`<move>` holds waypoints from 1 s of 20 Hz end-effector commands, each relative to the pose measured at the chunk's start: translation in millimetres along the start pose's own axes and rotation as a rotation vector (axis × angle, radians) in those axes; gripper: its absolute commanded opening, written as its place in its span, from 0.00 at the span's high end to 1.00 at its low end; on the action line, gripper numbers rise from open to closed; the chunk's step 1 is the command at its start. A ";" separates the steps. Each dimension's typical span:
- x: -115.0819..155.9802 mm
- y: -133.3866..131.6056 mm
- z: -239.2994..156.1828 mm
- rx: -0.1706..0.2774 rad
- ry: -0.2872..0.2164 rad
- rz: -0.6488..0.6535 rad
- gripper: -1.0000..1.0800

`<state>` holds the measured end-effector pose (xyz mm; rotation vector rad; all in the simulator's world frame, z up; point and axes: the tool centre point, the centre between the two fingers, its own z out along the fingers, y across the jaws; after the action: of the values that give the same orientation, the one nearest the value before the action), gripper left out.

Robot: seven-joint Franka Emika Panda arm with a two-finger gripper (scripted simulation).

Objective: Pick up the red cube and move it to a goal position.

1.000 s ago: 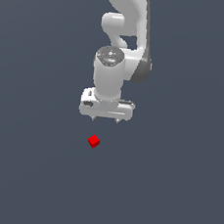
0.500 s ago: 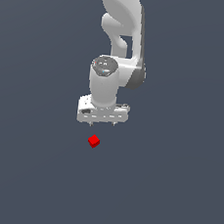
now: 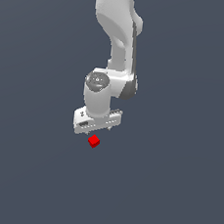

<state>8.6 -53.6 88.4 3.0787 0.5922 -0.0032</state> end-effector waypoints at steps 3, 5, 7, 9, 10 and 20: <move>3.4 9.1 22.1 0.002 0.002 -0.116 0.04; 5.3 12.7 31.1 0.003 0.003 -0.163 0.04; 7.1 15.9 39.3 0.004 0.004 -0.206 0.04; 9.0 18.7 46.5 0.004 0.004 -0.244 0.04; 9.9 19.9 49.8 0.005 0.004 -0.261 0.04; 15.8 26.5 68.1 0.006 0.005 -0.358 0.04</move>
<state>32.0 -72.7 21.7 2.9356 1.1202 -0.0005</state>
